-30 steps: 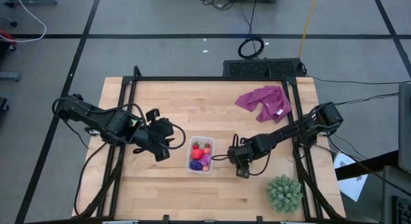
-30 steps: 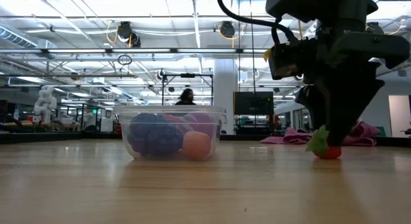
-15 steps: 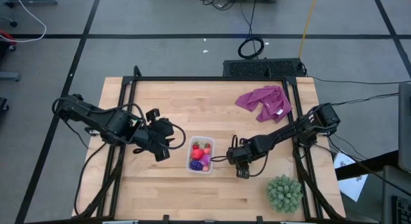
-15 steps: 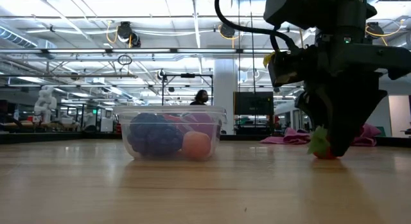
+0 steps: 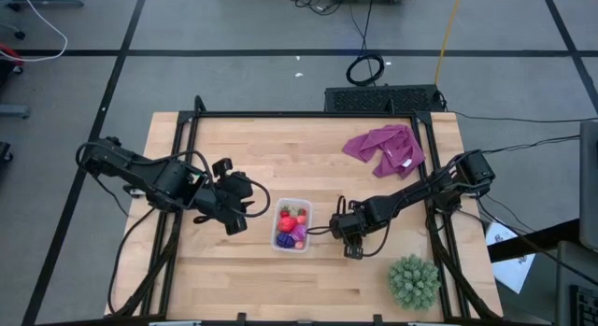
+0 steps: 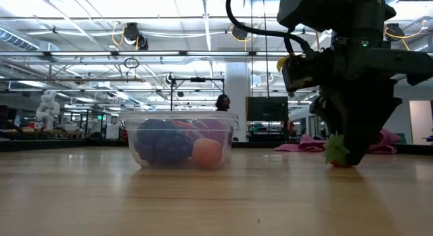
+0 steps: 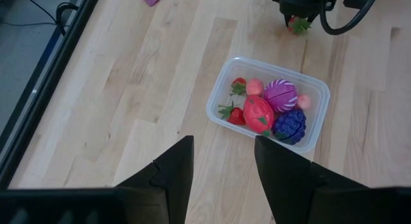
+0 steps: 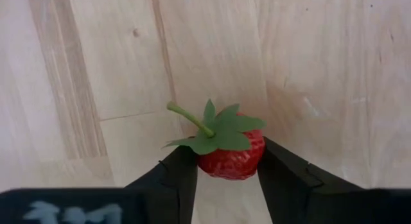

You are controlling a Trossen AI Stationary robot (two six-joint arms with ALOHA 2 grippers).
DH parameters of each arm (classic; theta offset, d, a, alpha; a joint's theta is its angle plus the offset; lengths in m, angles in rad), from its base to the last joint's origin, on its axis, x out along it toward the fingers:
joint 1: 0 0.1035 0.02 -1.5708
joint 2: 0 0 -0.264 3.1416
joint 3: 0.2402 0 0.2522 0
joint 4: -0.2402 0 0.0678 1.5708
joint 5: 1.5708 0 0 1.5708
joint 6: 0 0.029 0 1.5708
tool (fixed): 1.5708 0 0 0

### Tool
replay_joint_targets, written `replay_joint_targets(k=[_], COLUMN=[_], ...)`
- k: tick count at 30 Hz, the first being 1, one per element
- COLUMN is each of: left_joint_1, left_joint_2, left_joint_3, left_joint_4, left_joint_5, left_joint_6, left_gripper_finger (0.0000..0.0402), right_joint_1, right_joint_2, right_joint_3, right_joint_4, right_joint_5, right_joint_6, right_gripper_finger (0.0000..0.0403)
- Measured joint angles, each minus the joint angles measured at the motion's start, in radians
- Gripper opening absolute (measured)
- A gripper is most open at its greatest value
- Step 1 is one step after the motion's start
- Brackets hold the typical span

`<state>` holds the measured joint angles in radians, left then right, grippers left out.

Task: Pick and placing Produce into tupperware
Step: Put the red strawberry into the transparent bin

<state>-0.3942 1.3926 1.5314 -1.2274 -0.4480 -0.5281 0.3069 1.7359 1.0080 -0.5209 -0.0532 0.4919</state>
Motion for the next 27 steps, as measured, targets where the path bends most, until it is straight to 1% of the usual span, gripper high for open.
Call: replay_joint_targets(k=[3,8,17,21,25,27], left_joint_1=[0.0,0.0,0.0,0.0,0.0,0.001], left_joint_2=[0.0,0.0,0.0,0.0,0.0,0.0], left_joint_3=[0.0,0.0,0.0,0.0,0.0,0.0], left_joint_4=[0.0,0.0,0.0,-0.002,-0.018,-0.036], left_joint_5=[0.0,0.0,0.0,-0.011,-0.044,-0.061], left_joint_6=[0.0,0.0,0.006,0.023,0.034,0.037], left_gripper_finger=[0.017,0.017,0.017,0.017,0.017,0.017], right_joint_1=[-0.001,-0.014,-0.026,-0.026,-0.026,-0.028], right_joint_2=[0.0,-0.008,-0.089,-0.134,-0.165,-0.168], right_joint_3=[0.0,-0.002,-0.002,-0.002,0.0,0.015], right_joint_4=[0.001,0.004,0.048,0.134,0.282,0.309], right_joint_5=[0.0,-0.005,-0.008,-0.033,-0.082,-0.092], right_joint_6=[-0.004,-0.007,-0.03,-0.045,-0.085,-0.101], right_gripper_finger=[0.0129,0.0141,0.0139,0.0143,0.014,0.014])
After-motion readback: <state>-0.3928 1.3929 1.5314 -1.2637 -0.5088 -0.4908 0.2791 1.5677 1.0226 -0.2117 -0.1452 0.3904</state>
